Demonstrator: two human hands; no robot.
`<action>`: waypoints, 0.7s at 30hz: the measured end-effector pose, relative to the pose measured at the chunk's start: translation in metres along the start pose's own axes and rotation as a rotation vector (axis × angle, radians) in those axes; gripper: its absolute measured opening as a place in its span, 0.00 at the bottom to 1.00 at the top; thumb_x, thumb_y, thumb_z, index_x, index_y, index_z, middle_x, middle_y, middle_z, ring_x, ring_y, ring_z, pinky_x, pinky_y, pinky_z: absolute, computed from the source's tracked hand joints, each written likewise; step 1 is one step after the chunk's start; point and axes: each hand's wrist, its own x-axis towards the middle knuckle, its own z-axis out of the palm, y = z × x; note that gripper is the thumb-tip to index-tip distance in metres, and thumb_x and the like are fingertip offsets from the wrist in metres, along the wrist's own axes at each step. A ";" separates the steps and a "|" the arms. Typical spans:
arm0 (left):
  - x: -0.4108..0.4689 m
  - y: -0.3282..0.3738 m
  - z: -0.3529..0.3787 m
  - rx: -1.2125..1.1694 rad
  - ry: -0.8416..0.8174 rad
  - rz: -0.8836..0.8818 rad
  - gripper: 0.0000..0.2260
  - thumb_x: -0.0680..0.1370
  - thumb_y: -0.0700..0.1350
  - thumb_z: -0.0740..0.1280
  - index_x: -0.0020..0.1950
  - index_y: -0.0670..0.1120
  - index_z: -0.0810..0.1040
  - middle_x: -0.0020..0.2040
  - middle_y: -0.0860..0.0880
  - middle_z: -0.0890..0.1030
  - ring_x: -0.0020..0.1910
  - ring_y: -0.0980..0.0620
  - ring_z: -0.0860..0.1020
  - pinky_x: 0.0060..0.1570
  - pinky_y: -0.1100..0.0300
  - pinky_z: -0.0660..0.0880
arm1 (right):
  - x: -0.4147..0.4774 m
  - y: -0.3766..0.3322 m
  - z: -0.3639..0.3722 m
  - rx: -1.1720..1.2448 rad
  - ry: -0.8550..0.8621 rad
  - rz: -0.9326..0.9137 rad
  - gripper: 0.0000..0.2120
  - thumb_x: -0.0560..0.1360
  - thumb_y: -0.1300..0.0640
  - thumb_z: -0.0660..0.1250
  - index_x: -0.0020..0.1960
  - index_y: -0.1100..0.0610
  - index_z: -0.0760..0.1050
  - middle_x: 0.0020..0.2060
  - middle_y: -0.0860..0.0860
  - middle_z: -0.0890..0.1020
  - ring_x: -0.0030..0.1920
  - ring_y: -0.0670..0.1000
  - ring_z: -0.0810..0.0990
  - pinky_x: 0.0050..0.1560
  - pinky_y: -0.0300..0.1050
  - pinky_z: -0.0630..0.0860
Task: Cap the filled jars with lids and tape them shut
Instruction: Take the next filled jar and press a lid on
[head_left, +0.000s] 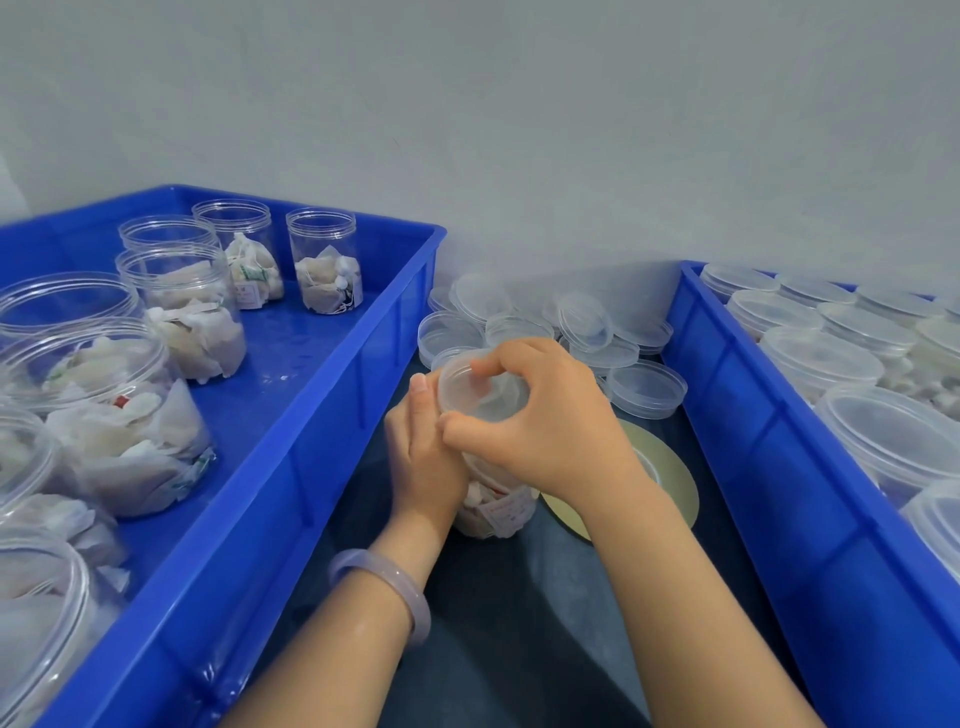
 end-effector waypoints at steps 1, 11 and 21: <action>0.000 0.001 0.001 -0.027 -0.029 -0.034 0.19 0.79 0.50 0.51 0.37 0.47 0.78 0.30 0.56 0.80 0.32 0.62 0.77 0.37 0.68 0.73 | -0.001 -0.002 0.001 -0.047 0.009 -0.010 0.23 0.59 0.38 0.65 0.48 0.51 0.77 0.49 0.45 0.77 0.52 0.47 0.73 0.52 0.44 0.72; 0.002 0.001 -0.003 0.140 -0.099 -0.091 0.24 0.85 0.46 0.46 0.39 0.42 0.78 0.31 0.56 0.81 0.33 0.62 0.78 0.36 0.68 0.73 | -0.004 -0.002 0.010 -0.077 0.131 -0.100 0.22 0.67 0.36 0.65 0.50 0.51 0.77 0.48 0.43 0.80 0.51 0.50 0.75 0.49 0.43 0.70; 0.007 -0.007 -0.006 -0.044 -0.195 -0.161 0.25 0.78 0.60 0.49 0.41 0.56 0.85 0.40 0.52 0.85 0.45 0.53 0.83 0.49 0.55 0.76 | -0.002 0.007 -0.007 0.081 -0.039 -0.164 0.22 0.64 0.48 0.76 0.57 0.51 0.79 0.58 0.40 0.75 0.65 0.46 0.70 0.65 0.44 0.67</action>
